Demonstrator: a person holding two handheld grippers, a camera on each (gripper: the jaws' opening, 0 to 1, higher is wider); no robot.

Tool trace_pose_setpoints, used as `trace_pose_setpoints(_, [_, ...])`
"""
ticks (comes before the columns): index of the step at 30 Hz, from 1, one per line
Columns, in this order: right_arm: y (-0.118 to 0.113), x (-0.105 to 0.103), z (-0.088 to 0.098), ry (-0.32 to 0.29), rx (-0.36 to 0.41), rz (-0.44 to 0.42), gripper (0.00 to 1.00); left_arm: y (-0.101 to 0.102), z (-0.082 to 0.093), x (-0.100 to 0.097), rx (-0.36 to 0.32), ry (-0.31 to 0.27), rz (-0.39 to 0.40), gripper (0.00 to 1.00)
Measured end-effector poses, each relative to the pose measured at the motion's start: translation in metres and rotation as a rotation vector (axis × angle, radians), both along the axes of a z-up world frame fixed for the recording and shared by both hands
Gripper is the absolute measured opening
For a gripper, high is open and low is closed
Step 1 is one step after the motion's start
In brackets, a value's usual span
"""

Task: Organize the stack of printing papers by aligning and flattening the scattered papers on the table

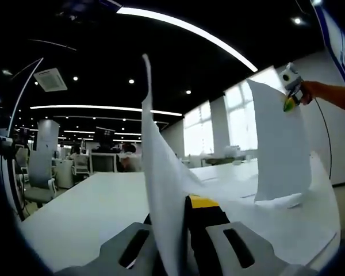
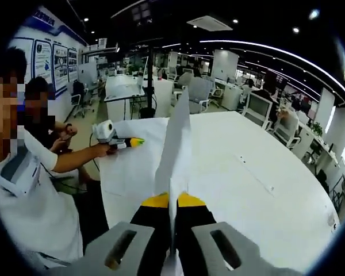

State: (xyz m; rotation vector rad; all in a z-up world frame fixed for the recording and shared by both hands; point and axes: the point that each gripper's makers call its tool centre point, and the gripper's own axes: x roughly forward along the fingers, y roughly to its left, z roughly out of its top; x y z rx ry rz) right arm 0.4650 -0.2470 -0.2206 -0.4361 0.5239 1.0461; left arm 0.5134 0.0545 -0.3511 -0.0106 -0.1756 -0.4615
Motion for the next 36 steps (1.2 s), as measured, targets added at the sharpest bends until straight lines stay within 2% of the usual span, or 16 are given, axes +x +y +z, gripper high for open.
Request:
trace_pose_setpoints(9, [-0.001, 0.01, -0.016, -0.013, -0.073, -0.004, 0.0, 0.001, 0.001, 0.0, -0.005, -0.004, -0.001, 0.06])
trace_pose_setpoints(11, [-0.006, 0.016, -0.017, -0.057, -0.123, -0.015, 0.0, 0.001, 0.001, 0.0, -0.005, -0.005, -0.001, 0.06])
trace_pose_setpoints(14, [0.002, 0.008, -0.01, -0.033, -0.084, 0.027, 0.0, 0.001, 0.001, 0.0, -0.007, -0.004, -0.001, 0.06])
trace_pose_setpoints(18, [0.008, 0.003, -0.012, -0.043, -0.106, 0.054, 0.0, 0.001, 0.001, 0.0, -0.007, -0.005, -0.001, 0.06])
trace_pose_setpoints(24, [0.008, 0.019, -0.01, -0.081, -0.115, 0.029, 0.0, 0.001, 0.001, 0.0, -0.006, -0.004, 0.0, 0.06])
trace_pose_setpoints(27, [0.011, 0.023, -0.006, -0.107, -0.118, 0.063, 0.0, 0.002, 0.001, 0.0, -0.006, -0.004, 0.001, 0.06])
trace_pose_setpoints(29, [0.021, 0.012, -0.01, -0.045, -0.094, 0.106, 0.0, 0.001, 0.001, 0.0, -0.005, -0.004, 0.001, 0.06])
trace_pose_setpoints(31, [0.028, 0.01, -0.011, -0.085, -0.127, 0.141, 0.0, 0.001, 0.001, 0.0, -0.004, -0.003, 0.001, 0.06])
trace_pose_setpoints(33, [0.037, 0.003, -0.01, -0.048, -0.101, 0.168, 0.0, 0.001, 0.001, 0.0, -0.002, -0.002, 0.001, 0.06])
trace_pose_setpoints(36, [0.049, 0.0, -0.002, -0.038, -0.047, 0.192, 0.0, 0.001, 0.001, 0.0, -0.004, -0.003, 0.002, 0.06])
